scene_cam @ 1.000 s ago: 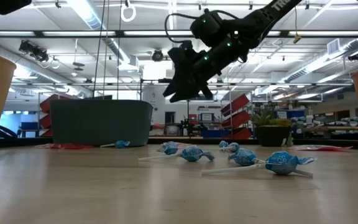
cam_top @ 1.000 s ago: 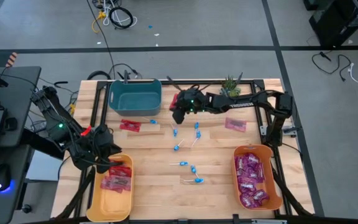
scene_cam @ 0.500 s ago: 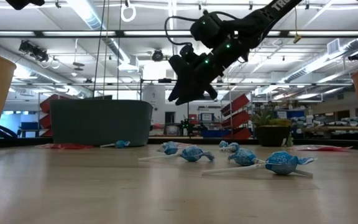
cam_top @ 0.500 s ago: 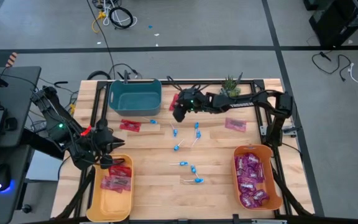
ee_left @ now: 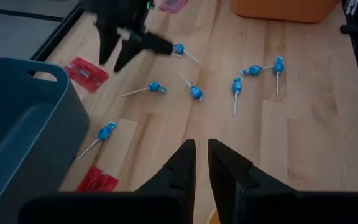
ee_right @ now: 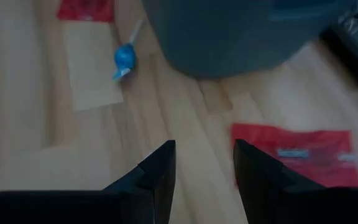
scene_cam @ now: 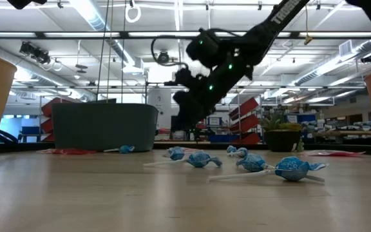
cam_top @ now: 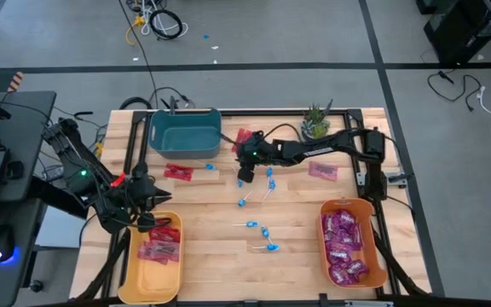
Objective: Sort candy
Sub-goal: Put the red candy into the yellow bin
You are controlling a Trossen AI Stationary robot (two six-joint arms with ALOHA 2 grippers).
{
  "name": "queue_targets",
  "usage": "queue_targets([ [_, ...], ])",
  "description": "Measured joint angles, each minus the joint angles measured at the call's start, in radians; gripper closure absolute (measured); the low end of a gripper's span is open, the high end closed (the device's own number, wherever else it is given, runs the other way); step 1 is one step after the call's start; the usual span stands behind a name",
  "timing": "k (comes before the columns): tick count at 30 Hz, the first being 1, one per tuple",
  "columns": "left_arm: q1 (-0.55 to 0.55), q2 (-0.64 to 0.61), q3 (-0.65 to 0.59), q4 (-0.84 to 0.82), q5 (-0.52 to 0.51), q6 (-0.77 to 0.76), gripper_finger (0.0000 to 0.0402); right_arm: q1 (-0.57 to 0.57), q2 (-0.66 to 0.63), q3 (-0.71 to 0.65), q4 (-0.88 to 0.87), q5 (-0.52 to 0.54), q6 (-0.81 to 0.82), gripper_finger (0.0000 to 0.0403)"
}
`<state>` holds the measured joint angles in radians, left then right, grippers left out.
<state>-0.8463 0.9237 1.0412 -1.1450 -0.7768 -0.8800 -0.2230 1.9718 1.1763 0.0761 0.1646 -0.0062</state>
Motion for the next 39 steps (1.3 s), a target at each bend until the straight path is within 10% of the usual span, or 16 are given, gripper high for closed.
queue_targets([
  [39,0.0,0.018,0.0,0.001,-0.038,0.039,0.0355,-0.112,0.089,0.001,0.021,-0.08,0.474,0.0319],
])
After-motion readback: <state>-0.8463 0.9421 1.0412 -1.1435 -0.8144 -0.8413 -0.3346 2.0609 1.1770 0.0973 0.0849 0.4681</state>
